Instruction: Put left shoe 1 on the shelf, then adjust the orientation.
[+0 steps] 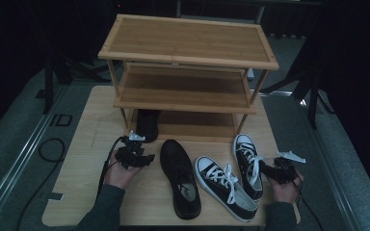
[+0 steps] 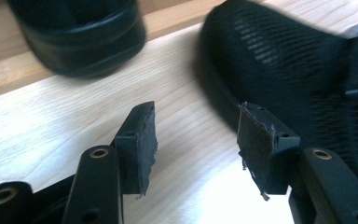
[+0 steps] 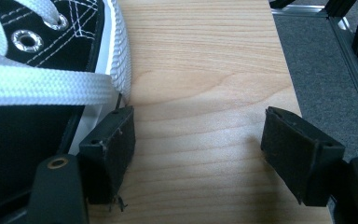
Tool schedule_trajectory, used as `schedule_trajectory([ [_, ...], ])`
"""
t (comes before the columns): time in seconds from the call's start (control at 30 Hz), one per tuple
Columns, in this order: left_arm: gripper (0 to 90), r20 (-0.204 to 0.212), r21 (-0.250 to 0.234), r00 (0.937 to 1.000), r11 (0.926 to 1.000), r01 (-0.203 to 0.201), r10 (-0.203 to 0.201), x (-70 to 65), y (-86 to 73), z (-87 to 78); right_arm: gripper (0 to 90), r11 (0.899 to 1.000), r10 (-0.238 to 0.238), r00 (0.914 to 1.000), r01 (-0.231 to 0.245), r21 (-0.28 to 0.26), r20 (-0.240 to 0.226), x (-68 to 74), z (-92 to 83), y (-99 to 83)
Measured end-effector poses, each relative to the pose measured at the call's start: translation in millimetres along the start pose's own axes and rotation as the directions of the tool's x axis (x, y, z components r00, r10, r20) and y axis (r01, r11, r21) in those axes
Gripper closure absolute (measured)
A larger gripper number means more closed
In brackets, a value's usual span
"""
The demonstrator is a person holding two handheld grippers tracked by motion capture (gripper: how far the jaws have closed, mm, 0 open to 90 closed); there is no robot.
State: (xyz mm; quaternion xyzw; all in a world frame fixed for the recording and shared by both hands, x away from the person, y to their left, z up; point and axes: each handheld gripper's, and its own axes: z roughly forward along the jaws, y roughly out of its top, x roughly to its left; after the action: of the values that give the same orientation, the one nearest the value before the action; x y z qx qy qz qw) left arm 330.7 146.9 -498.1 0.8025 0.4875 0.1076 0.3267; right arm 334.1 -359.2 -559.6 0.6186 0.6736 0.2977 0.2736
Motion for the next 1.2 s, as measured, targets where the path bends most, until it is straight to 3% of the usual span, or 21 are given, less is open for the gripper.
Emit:
schedule_trajectory([
  [0.33,36.9,0.078,-0.037,0.9962,0.9987,-0.036,0.039,-31.4,9.5,-21.3,25.7,1.0,0.0,1.0,0.0,0.0,-0.001,-0.1,0.1,0.1],
  [0.37,36.9,0.102,-0.041,0.9932,0.9978,-0.053,0.057,-40.2,11.1,-24.5,25.7,1.0,0.0,1.0,0.0,0.0,-0.001,-0.1,0.1,0.1],
  [0.53,36.0,0.137,-0.056,0.9878,0.9961,-0.068,0.075,-57.5,13.1,-30.5,25.7,1.0,0.0,1.0,0.0,0.0,-0.001,-0.1,0.1,0.1],
  [0.77,35.0,0.177,-0.034,0.9753,0.9911,-0.128,0.132,-81.0,13.7,-30.3,25.7,1.0,0.0,1.0,0.0,0.0,-0.001,-0.1,0.1,0.1],
  [1.0,35.3,0.215,-0.016,0.9666,0.9902,-0.139,0.139,-94.7,12.7,-29.3,25.7,1.0,0.0,1.0,0.0,0.0,-0.001,-0.1,0.1,0.1],
  [1.07,35.3,0.218,-0.008,0.9646,0.9887,-0.15,0.148,-100.1,12.4,-28.3,25.7,1.0,0.0,1.0,0.0,0.0,-0.001,-0.1,0.1,0.1],
  [1.13,35.9,0.192,0.014,0.968,0.9858,-0.168,0.162,-104.3,11.8,-25.1,25.7,1.0,0.0,1.0,0.0,0.0,-0.001,-0.1,0.1,0.1],
  [1.2,45.6,0.168,0.033,0.9703,0.9828,-0.182,0.174,-103.7,10.5,-22.8,25.7,1.0,0.0,1.0,0.0,0.0,-0.001,-0.1,0.1,0.1],
])
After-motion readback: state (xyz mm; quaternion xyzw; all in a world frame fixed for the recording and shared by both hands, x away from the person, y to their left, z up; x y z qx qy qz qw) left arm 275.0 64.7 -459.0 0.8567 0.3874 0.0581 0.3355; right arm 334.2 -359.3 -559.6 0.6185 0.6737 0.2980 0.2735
